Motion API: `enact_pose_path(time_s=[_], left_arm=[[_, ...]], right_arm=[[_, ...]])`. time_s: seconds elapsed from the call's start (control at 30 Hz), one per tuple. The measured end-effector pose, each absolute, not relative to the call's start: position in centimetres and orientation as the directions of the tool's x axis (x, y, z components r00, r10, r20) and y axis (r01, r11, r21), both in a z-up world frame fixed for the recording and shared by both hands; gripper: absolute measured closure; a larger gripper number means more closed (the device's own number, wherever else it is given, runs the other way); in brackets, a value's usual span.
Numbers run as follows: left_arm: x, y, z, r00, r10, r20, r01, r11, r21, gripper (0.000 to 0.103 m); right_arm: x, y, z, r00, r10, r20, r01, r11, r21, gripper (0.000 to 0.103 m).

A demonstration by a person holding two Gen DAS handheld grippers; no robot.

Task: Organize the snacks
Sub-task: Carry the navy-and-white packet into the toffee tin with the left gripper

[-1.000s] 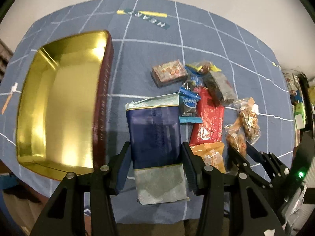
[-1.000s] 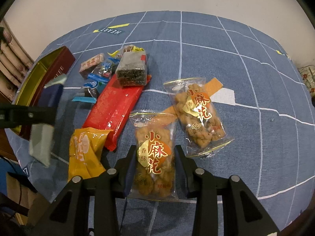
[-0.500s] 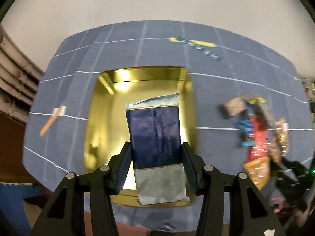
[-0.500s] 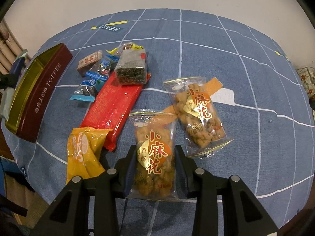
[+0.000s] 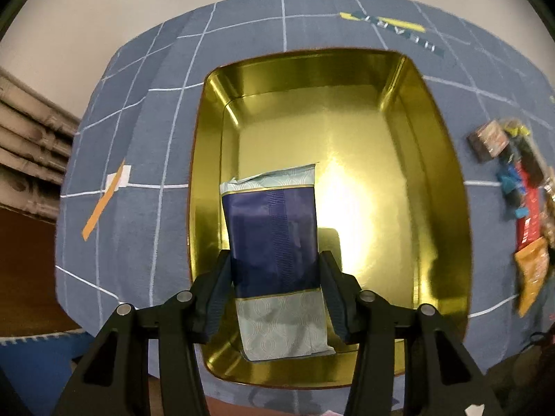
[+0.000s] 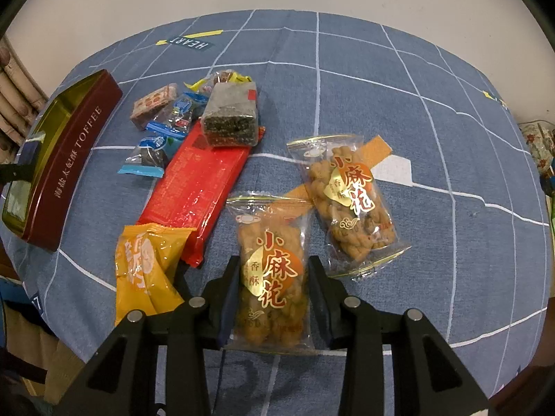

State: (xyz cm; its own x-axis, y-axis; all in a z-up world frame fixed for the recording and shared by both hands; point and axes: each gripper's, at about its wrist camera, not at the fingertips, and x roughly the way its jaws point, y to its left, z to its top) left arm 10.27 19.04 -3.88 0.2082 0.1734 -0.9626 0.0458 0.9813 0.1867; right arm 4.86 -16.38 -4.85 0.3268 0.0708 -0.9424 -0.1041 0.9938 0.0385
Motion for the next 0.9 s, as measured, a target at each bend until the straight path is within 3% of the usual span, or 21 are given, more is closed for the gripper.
enact_pose_path(time_s=[0.9], left_arm=[[9.5,19.6,-5.7,0.187,0.194,-0.963,0.080,0.974,0.212,0.057]], right_arm=[[5.0,-16.4,-5.0,0.306,0.066,-0.950,-0.091,0.995,0.039,0.065]])
